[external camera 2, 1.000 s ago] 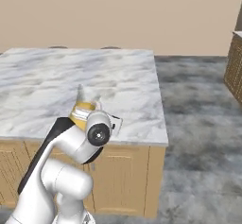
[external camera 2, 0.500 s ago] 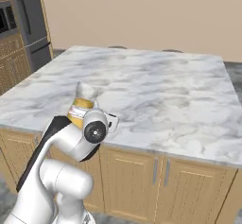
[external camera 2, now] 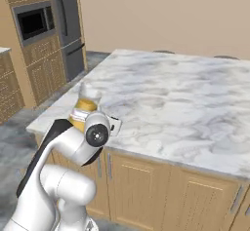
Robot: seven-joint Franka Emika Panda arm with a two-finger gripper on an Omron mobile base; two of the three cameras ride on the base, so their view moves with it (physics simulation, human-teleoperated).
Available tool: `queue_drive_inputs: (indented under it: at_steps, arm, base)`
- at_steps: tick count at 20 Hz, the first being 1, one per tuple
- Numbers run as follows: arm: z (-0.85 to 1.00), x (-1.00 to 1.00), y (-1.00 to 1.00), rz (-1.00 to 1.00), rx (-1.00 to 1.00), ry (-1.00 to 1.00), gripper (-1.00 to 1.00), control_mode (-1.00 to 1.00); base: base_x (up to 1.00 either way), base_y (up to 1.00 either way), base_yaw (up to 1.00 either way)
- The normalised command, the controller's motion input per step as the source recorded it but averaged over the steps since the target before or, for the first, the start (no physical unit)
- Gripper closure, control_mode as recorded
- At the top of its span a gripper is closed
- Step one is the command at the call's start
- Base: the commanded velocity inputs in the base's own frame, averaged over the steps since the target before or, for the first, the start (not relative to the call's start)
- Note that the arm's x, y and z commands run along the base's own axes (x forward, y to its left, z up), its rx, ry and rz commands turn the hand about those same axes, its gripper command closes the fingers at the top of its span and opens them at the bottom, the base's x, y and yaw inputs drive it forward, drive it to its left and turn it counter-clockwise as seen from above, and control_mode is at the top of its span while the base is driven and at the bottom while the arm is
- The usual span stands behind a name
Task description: Place the pitcher and cup on the dining counter for serving.
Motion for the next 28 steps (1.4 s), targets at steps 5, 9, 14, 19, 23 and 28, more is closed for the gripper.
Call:
queue_drive_inputs:
  at_steps: [5, 9, 14, 19, 23, 28]
  arm:
    - [0.0, 0.0, 0.0, 0.0, 0.0, 0.0, 1.0, 1.0]
    - [0.0, 0.0, 0.0, 0.0, 0.0, 0.0, 1.0, 1.0]
    - [0.0, 0.0, 0.0, 0.0, 0.0, 0.0, 1.0, 1.0]
    - [0.0, 0.0, 0.0, 0.0, 0.0, 0.0, 1.0, 1.0]
    - [0.0, 0.0, 0.0, 0.0, 0.0, 0.0, 1.0, 1.0]
    - [0.0, 0.0, 0.0, 0.0, 0.0, 0.0, 1.0, 1.0]
  base:
    - [0.0, 1.0, 0.13]
    - [0.0, 1.0, 0.1]
    - [0.12, 1.0, 0.05]
    - [0.82, 1.0, -0.14]
    - [1.0, 1.0, -0.44]
    - [1.0, 1.0, -0.55]
